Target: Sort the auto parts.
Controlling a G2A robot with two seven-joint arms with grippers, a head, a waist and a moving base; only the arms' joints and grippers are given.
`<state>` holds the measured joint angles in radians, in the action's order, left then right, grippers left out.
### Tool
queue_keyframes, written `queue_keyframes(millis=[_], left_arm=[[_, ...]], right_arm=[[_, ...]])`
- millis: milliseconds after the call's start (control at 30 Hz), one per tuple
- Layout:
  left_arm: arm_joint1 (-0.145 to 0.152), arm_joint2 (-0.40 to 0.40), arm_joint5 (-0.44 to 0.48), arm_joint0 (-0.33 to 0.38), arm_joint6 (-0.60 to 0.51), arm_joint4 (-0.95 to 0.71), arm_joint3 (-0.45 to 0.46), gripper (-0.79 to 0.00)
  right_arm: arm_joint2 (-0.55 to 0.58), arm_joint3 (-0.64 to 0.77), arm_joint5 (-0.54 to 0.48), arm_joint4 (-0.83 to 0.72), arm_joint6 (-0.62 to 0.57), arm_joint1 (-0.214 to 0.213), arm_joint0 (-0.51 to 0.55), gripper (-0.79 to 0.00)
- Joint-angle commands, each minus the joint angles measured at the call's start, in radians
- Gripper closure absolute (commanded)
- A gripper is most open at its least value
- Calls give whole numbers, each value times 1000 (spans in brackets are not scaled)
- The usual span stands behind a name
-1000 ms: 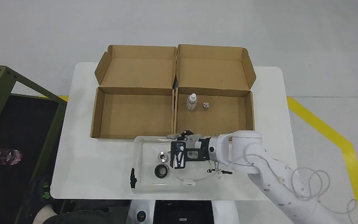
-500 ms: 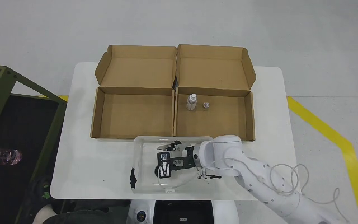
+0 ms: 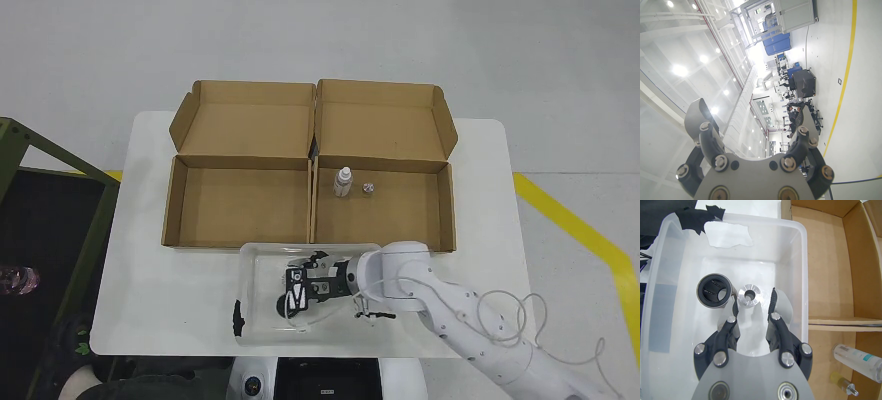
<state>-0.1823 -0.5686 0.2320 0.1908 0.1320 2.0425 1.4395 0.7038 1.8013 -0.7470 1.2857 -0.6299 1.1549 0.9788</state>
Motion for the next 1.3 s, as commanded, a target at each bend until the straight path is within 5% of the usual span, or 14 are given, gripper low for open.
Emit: queue_keyframes(millis=[0,967,1133,1267], left_arm=[[0,0,0,0,0,0,0,-785],[0,0,0,0,0,0,0,-785],[0,0,0,0,0,0,0,-785],[0,0,0,0,0,0,0,-785]], right_arm=[[1,-11,-2,-2,0,1,0,-317],[-121,-208,-13,-45,29,73,-116,-345],[-145,-237,-7,-43,32,89,-132,-329],[-155,-249,-8,-41,32,97,-138,-215]])
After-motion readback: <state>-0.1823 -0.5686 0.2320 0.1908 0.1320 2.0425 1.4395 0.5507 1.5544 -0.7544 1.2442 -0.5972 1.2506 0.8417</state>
